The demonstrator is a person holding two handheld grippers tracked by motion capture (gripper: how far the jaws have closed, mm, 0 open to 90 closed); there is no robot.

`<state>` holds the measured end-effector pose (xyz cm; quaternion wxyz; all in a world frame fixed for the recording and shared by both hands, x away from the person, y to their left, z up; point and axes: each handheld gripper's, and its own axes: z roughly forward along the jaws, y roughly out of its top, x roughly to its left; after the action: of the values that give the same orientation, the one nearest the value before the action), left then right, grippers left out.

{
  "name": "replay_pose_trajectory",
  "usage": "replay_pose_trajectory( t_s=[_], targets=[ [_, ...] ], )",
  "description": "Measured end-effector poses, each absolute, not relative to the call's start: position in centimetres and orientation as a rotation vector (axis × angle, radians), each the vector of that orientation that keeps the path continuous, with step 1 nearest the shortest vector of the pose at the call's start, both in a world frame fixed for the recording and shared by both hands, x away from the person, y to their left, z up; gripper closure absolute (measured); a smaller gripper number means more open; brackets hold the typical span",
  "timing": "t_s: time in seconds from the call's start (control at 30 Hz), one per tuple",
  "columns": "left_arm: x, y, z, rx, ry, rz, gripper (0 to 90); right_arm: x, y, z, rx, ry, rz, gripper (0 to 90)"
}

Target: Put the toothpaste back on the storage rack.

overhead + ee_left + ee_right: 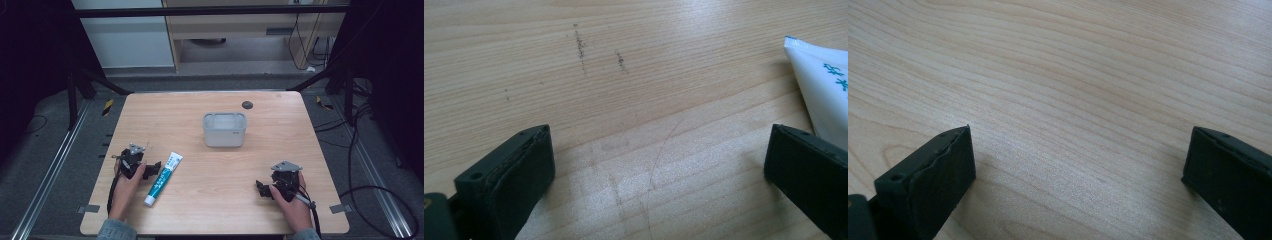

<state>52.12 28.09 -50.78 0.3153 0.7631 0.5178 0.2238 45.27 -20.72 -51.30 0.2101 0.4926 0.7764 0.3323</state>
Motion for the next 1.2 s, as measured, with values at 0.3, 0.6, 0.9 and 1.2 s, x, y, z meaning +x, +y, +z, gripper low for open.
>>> replay_pose_trajectory(
  t_s=[0.3,0.6,0.9,1.2],
  targets=[
    [51.0,28.2,-49.3,1.961,1.338,0.582,2.8,45.3,-20.7,-51.3,1.369,2.16,0.923,0.4],
    [48.9,28.3,-47.0,1.953,1.314,0.579,5.0,45.3,-20.7,-51.3,1.369,2.159,0.924,0.4],
    [47.6,27.7,-45.0,1.994,1.277,0.59,3.6,45.3,-20.8,-51.3,1.365,2.168,0.931,0.4],
    [47.3,27.2,-44.7,2.033,1.271,0.563,3.8,45.3,-20.7,-51.3,1.368,2.168,0.932,0.4]
  ],
)
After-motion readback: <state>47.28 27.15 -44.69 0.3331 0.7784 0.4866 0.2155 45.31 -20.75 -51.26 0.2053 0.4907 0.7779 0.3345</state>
